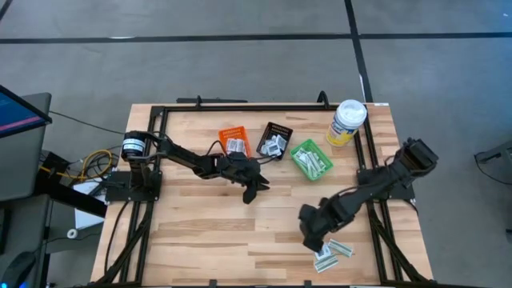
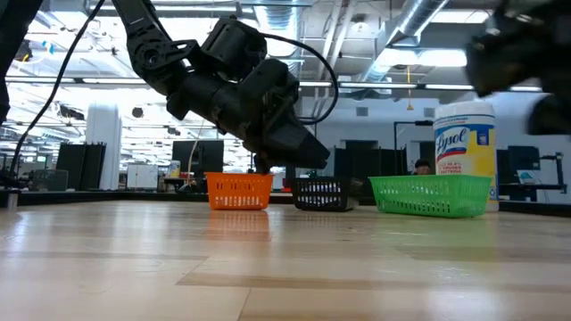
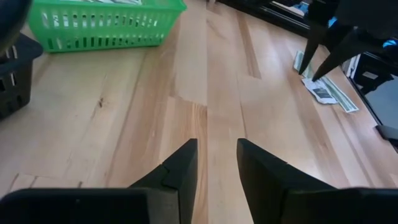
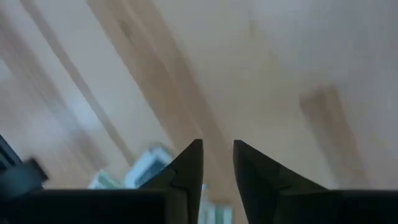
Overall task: Pick & Place First Aid Supplies
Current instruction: Put the black towelette pack into the black basket
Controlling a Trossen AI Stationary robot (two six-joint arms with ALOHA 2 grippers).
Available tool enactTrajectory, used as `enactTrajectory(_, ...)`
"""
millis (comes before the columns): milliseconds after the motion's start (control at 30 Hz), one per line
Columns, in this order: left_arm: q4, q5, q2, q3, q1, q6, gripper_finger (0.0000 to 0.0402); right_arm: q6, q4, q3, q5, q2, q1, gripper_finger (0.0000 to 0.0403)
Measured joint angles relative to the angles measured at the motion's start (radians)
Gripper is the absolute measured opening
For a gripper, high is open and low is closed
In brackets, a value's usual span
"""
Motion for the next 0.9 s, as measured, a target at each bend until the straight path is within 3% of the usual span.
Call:
enactTrajectory(300, -0.019, -0.003, 0.0, 0.0, 0.0, 0.0, 0.0111, 0.217, 0.035, -0.042, -0.036, 0.0, 0.131, 0.0111)
enactTrajectory(567, -0.018, -0.003, 0.0, 0.0, 0.0, 0.0, 0.0111, 0.225, 0.044, -0.045, 0.044, 0.0, 0.208, 0.0109)
enactTrajectory(900, -0.017, -0.002, 0.0, 0.0, 0.0, 0.0, 0.0111, 0.21, 0.053, -0.041, 0.041, 0.099, 0.217, 0.0108)
